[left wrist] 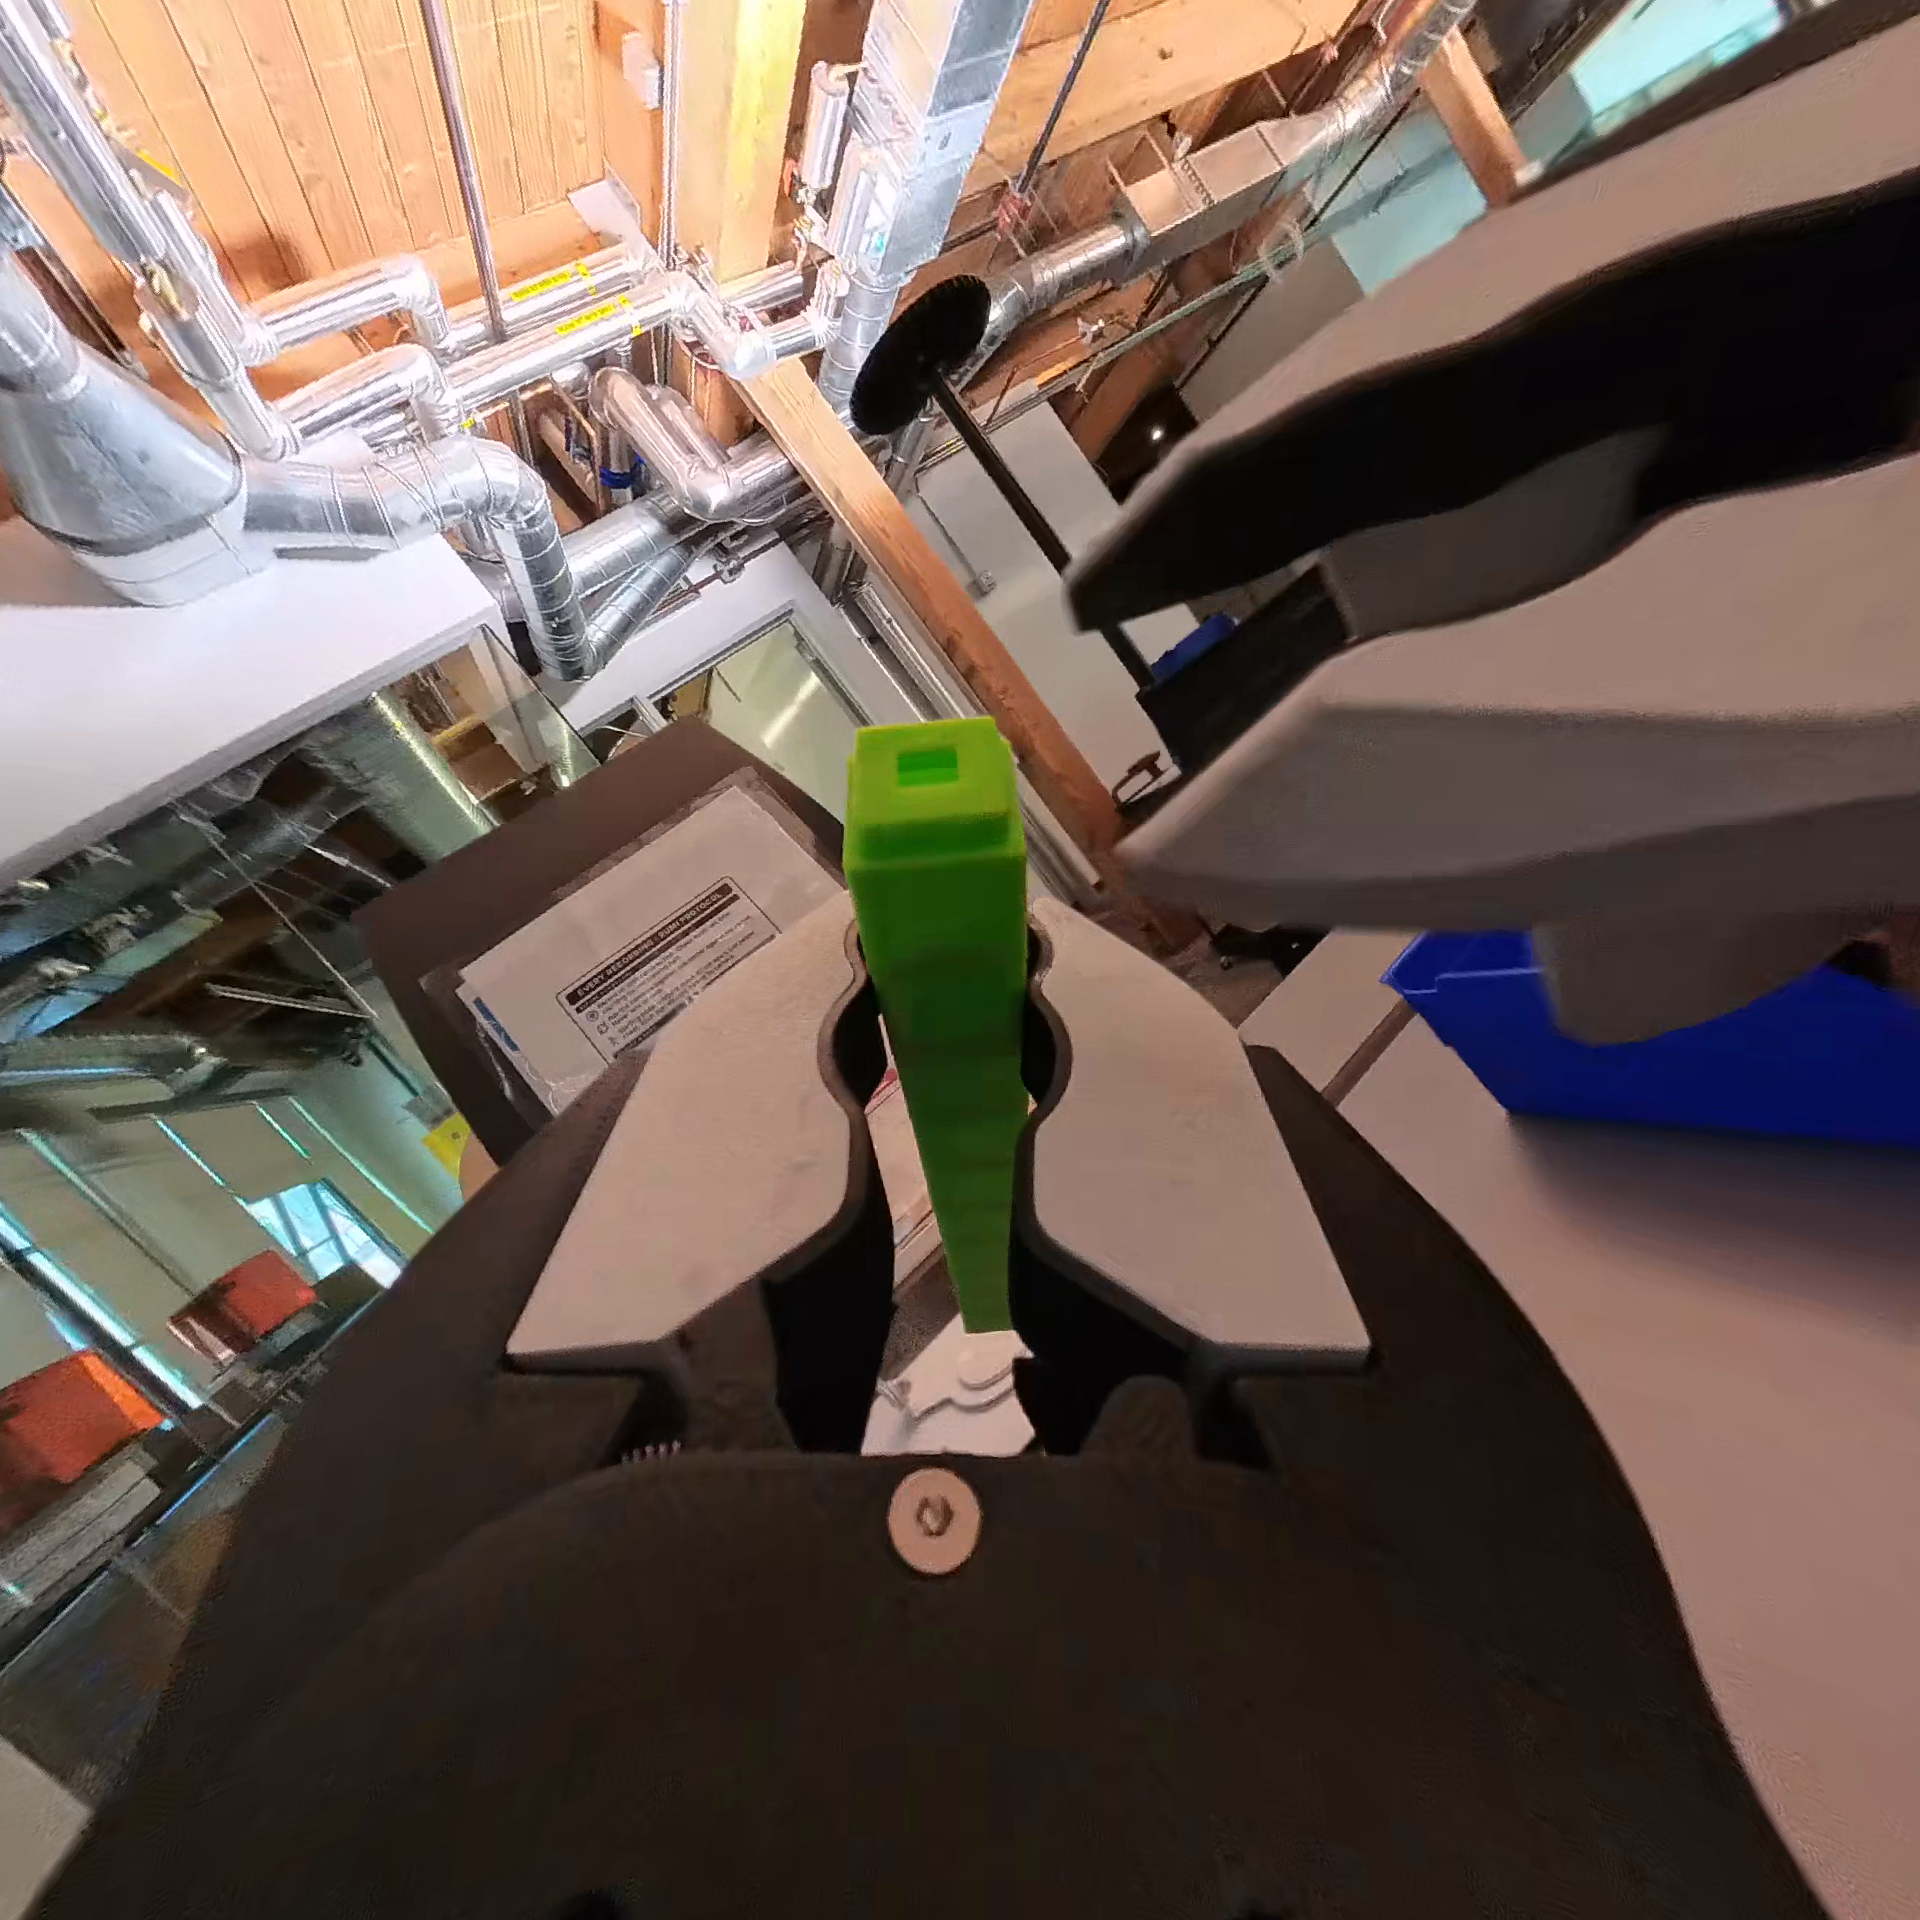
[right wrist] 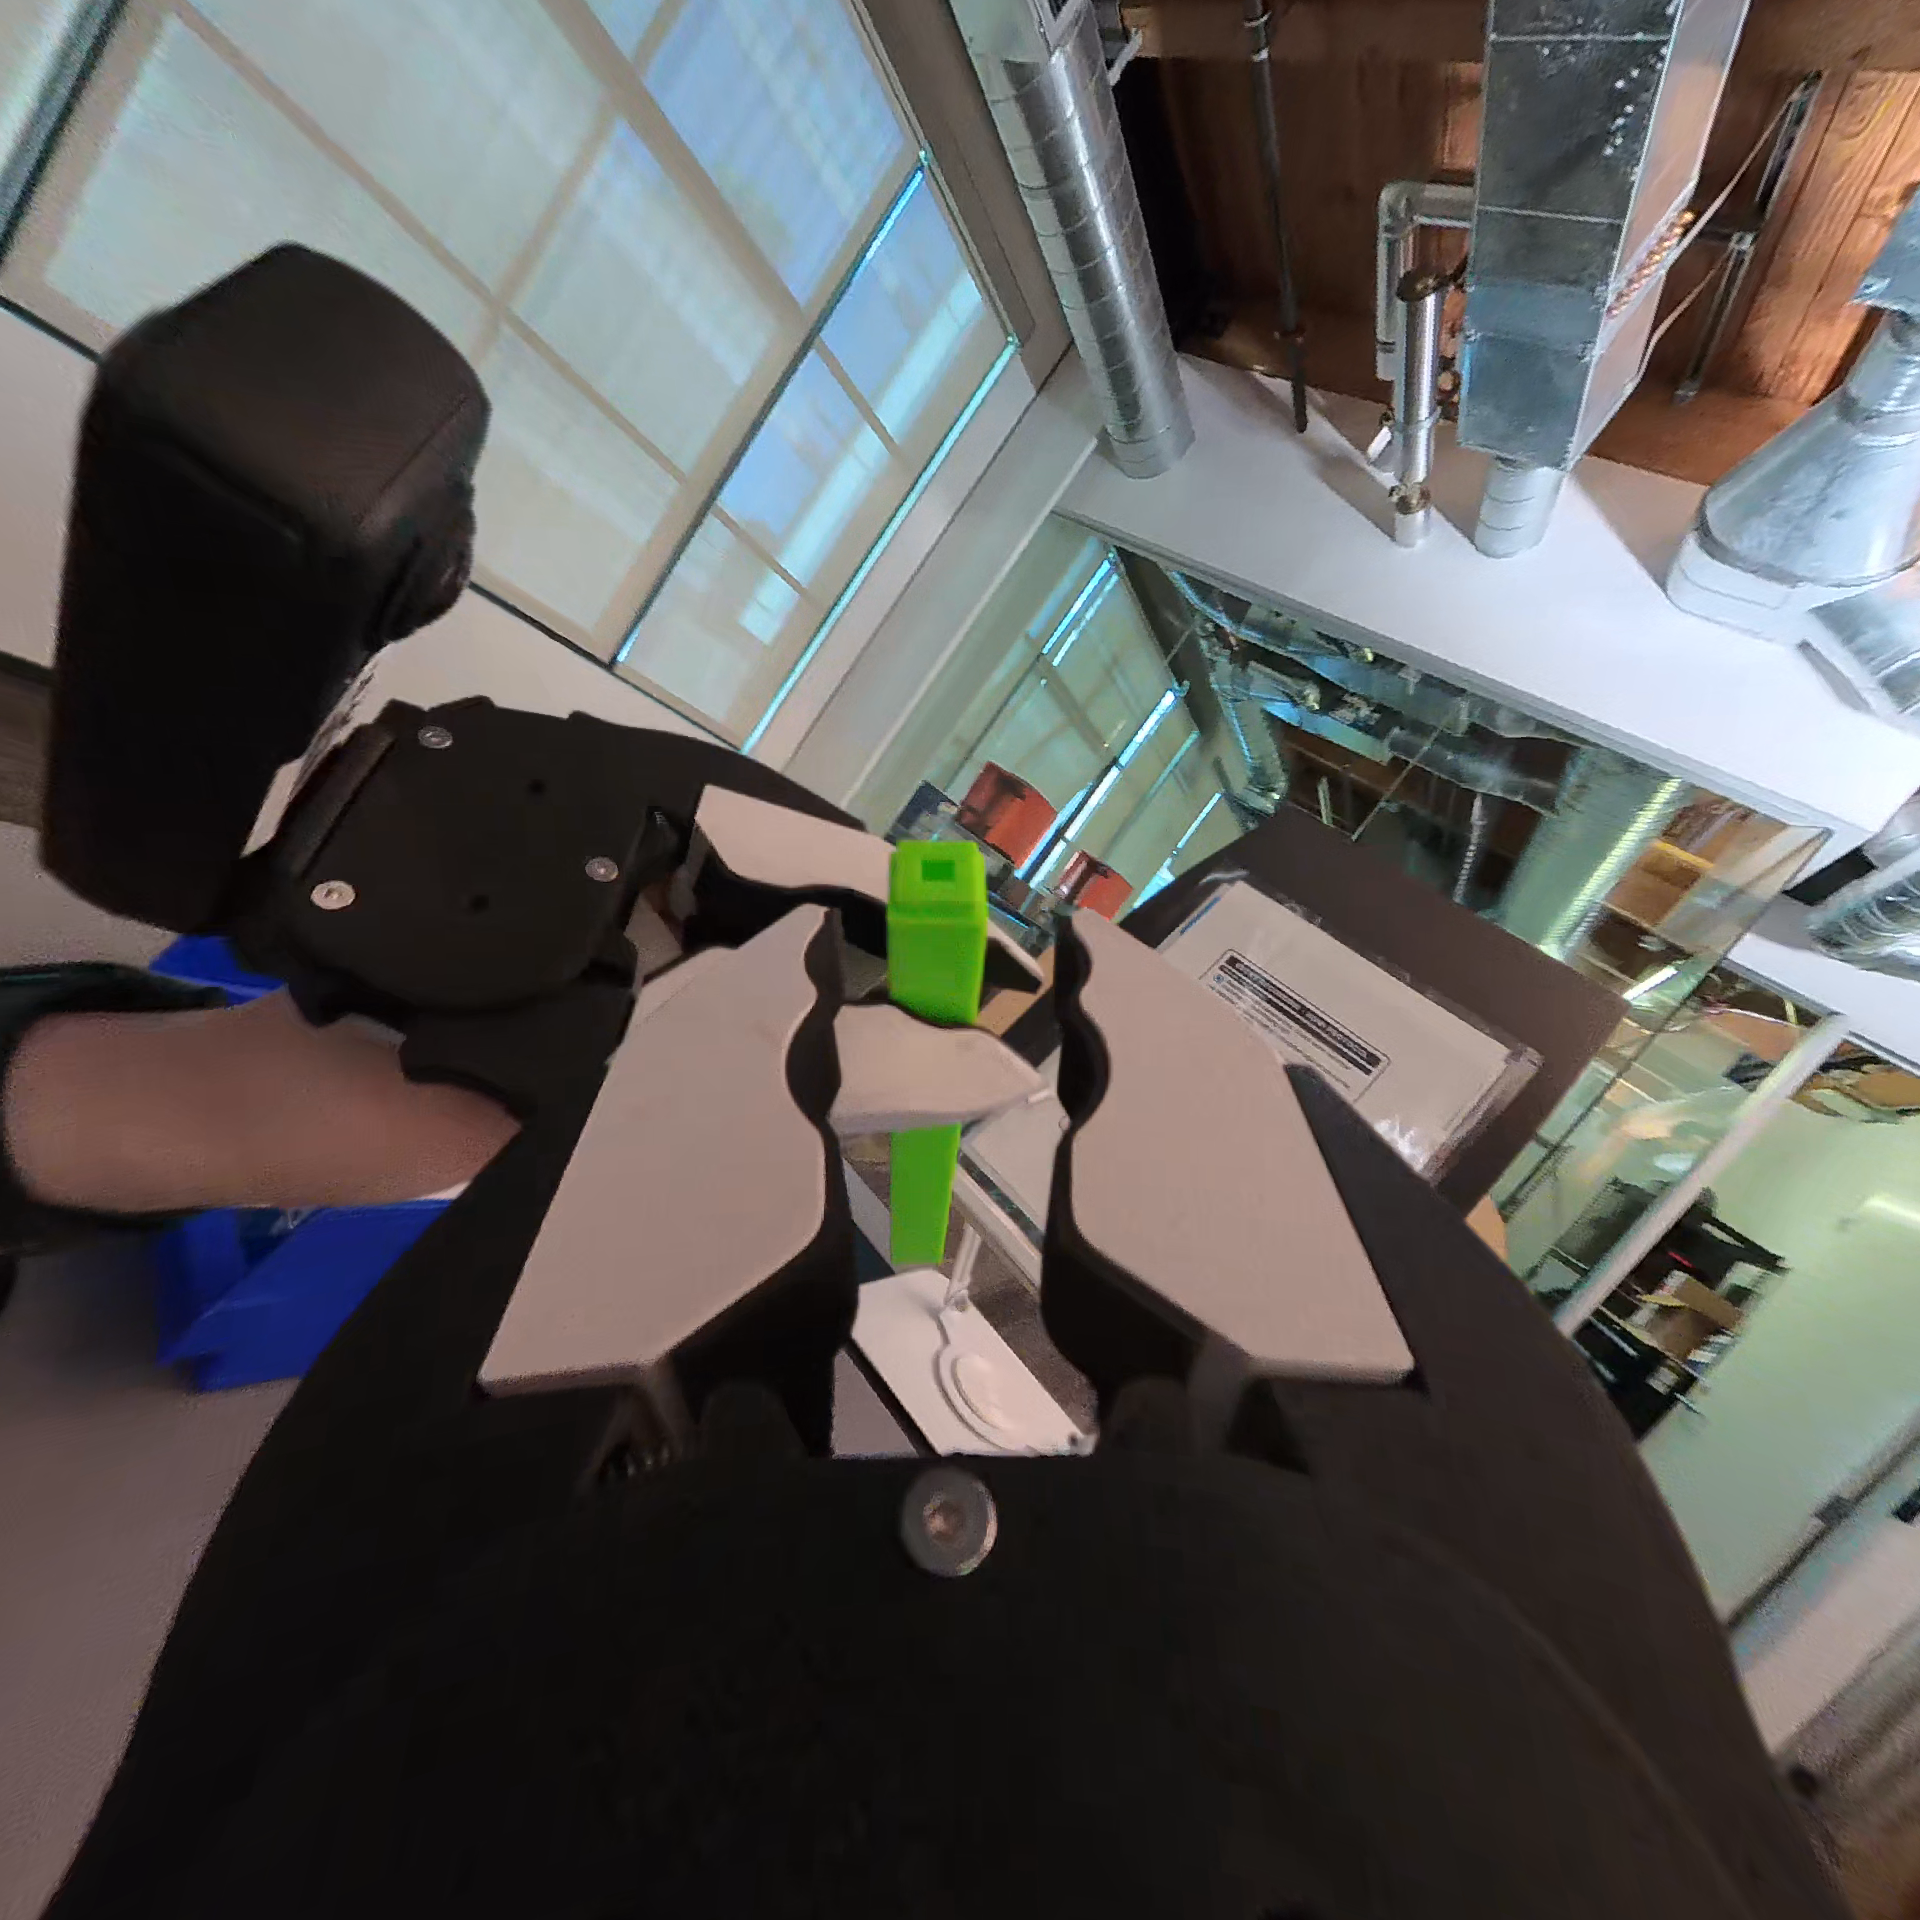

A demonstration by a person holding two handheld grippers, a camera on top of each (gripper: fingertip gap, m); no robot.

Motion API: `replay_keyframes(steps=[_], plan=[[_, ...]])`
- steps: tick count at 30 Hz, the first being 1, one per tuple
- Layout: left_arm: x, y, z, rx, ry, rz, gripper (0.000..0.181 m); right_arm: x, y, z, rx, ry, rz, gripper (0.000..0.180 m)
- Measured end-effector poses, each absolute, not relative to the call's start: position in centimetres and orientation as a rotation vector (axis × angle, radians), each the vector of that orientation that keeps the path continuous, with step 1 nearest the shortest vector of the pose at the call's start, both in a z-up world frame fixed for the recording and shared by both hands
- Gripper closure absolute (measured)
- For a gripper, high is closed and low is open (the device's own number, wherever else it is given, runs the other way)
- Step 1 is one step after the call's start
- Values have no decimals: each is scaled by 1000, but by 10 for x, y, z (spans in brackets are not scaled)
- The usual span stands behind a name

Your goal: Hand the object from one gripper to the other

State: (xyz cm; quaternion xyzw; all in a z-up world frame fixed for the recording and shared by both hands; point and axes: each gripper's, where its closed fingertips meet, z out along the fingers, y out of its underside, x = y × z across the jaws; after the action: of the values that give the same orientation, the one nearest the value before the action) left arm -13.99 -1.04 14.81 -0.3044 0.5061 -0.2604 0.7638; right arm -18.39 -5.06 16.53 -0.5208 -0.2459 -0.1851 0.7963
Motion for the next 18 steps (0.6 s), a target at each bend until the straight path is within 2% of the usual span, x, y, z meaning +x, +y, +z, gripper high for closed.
replay_keyframes(steps=[3,10,14,16,18], plan=[[-134,-20,143,-652,1119,-554,160,-183,-40,154,-1170,-537,-443,140],[-128,-26,136,-646,1154,-555,159,-174,-40,155,-1165,-508,-464,158],[-126,-28,133,-659,1158,-582,159,-173,-40,154,-1178,-514,-461,158],[-123,-26,129,-691,1168,-561,146,-167,-40,156,-1188,-499,-462,158],[-117,-24,123,-745,1212,-580,110,-151,-40,159,-1218,-472,-467,158]])
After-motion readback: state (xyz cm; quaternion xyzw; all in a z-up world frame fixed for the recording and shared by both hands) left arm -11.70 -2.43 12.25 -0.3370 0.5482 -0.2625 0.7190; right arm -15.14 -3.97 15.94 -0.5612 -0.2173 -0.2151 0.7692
